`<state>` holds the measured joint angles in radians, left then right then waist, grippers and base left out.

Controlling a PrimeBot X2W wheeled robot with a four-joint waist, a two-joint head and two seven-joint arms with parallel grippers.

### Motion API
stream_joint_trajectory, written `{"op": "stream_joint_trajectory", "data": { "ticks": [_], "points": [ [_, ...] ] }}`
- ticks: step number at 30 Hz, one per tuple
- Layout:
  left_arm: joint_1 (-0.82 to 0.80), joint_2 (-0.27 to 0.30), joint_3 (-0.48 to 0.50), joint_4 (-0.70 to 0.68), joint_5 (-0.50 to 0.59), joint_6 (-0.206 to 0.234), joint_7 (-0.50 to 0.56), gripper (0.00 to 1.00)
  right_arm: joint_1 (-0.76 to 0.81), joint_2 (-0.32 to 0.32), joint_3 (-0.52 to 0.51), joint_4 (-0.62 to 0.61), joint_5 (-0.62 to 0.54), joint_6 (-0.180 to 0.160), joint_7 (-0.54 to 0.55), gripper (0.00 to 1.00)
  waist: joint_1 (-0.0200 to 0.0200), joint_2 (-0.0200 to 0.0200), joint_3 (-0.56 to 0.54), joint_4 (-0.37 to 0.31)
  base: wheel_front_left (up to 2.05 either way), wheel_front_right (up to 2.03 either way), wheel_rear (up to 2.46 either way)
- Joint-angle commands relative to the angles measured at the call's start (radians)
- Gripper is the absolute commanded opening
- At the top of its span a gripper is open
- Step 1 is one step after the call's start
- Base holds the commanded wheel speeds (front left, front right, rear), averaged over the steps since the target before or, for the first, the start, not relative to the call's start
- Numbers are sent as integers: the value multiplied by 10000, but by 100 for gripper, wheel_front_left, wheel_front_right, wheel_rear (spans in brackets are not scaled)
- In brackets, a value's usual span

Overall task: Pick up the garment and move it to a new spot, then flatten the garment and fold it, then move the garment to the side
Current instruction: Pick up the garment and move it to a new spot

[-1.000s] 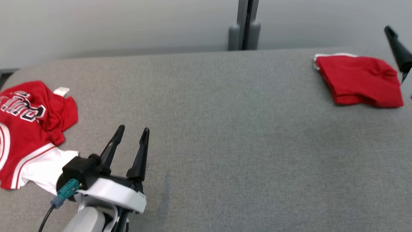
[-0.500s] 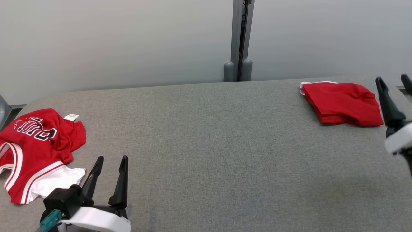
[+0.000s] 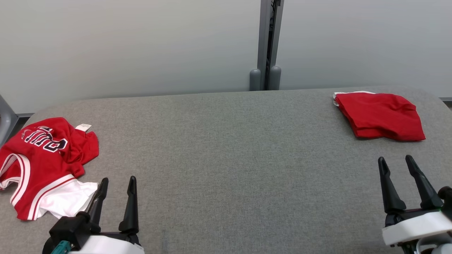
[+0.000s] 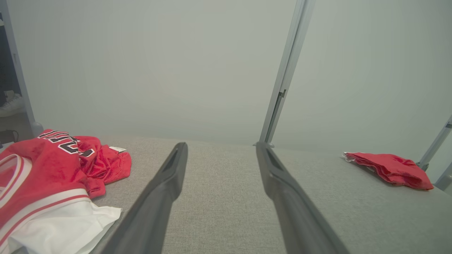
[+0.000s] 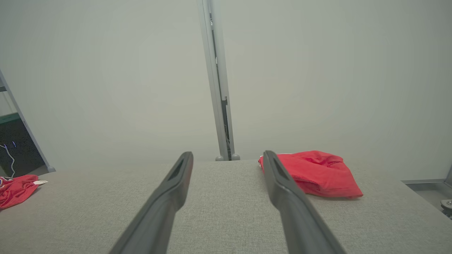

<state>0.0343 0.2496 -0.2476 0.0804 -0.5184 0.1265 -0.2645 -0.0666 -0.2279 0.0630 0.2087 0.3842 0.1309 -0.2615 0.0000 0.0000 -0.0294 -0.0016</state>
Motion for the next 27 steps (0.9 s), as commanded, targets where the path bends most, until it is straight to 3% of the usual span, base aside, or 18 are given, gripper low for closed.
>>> {"op": "stream_joint_trajectory", "data": {
  "ticks": [1, 10, 27],
  "points": [
    [26, -78, 56, 60, 188, -103, -17, 100, 169, 129, -156, -128, -205, 2, -21, 100, 0, 0, 11, 35, 0, 0, 0],
    [109, -680, 595, 330, 819, -565, -17, 100, 585, 547, -87, -384, -1076, 0, -21, 100, 0, 0, 18, 98, 0, 0, 0],
    [50, -1232, 1107, 644, 1485, -1124, -18, 100, 591, 688, -50, -473, -1156, 0, -22, 100, 0, 0, 59, 165, 0, 0, 0]
  ]
}}
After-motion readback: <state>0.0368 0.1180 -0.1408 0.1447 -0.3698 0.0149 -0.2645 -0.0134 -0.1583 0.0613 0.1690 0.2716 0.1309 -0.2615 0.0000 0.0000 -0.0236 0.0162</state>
